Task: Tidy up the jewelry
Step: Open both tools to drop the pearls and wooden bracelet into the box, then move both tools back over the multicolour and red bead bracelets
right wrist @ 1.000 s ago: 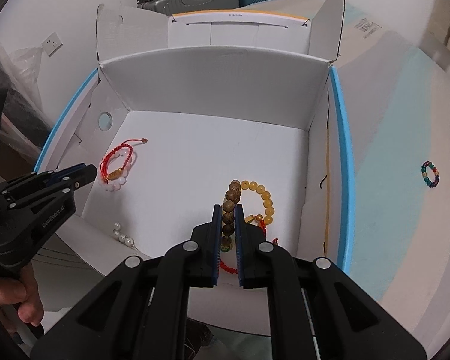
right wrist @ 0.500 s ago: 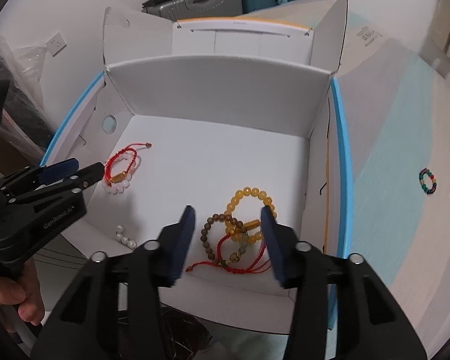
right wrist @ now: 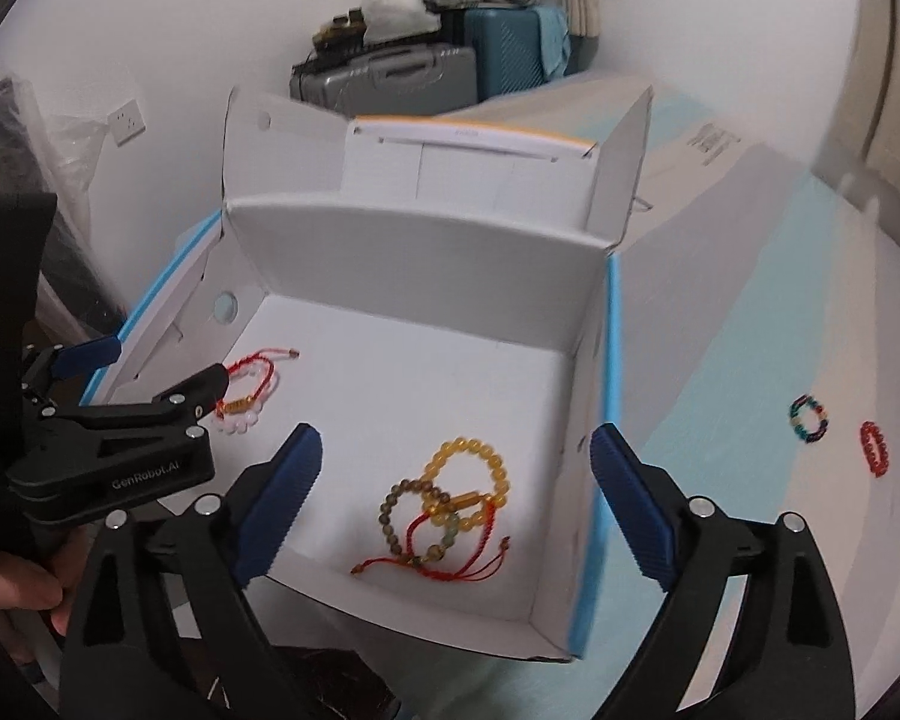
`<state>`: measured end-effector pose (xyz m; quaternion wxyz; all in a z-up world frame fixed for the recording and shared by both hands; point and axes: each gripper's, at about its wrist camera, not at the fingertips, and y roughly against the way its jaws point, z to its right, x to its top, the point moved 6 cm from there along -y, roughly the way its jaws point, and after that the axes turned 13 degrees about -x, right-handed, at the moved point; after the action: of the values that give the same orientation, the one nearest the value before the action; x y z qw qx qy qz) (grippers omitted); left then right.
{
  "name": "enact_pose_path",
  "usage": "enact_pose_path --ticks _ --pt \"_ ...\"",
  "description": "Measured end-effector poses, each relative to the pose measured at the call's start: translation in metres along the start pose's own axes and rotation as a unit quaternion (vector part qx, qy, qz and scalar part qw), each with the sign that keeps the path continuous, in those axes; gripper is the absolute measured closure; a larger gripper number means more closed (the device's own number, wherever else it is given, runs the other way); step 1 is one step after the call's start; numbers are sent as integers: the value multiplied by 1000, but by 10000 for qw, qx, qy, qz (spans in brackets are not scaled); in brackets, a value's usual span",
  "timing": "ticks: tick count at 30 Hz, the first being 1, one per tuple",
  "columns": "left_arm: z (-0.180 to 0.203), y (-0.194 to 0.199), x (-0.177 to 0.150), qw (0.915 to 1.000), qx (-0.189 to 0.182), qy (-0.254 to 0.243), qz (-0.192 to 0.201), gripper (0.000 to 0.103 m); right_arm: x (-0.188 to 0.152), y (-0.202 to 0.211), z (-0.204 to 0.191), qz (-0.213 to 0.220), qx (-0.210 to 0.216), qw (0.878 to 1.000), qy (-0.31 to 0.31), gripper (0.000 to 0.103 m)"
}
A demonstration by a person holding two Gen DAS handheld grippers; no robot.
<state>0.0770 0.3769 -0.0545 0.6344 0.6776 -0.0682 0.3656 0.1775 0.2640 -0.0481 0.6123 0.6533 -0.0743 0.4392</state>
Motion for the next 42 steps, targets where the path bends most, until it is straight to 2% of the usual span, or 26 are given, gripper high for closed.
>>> enact_pose_path --ticks 6,8,11,20,32,42 --pt "24 12 6 9997 -112 -163 174 6 4 9 21 118 -71 9998 -148 13" --pt "35 15 8 9993 -150 -266 213 6 5 12 29 152 -69 9997 -203 9" --pt "53 18 10 9985 -251 -399 275 6 8 18 47 227 -44 9989 -411 8" --pt "123 23 18 9937 -623 -847 391 6 13 27 128 338 -387 9931 -1057 8" --pt "246 17 24 9797 -1170 -1585 383 6 -18 25 233 187 -1095 9804 -1626 8" --pt "353 -7 24 9633 -1587 -2147 286 6 -61 23 335 -1 -1720 9622 -2111 8"
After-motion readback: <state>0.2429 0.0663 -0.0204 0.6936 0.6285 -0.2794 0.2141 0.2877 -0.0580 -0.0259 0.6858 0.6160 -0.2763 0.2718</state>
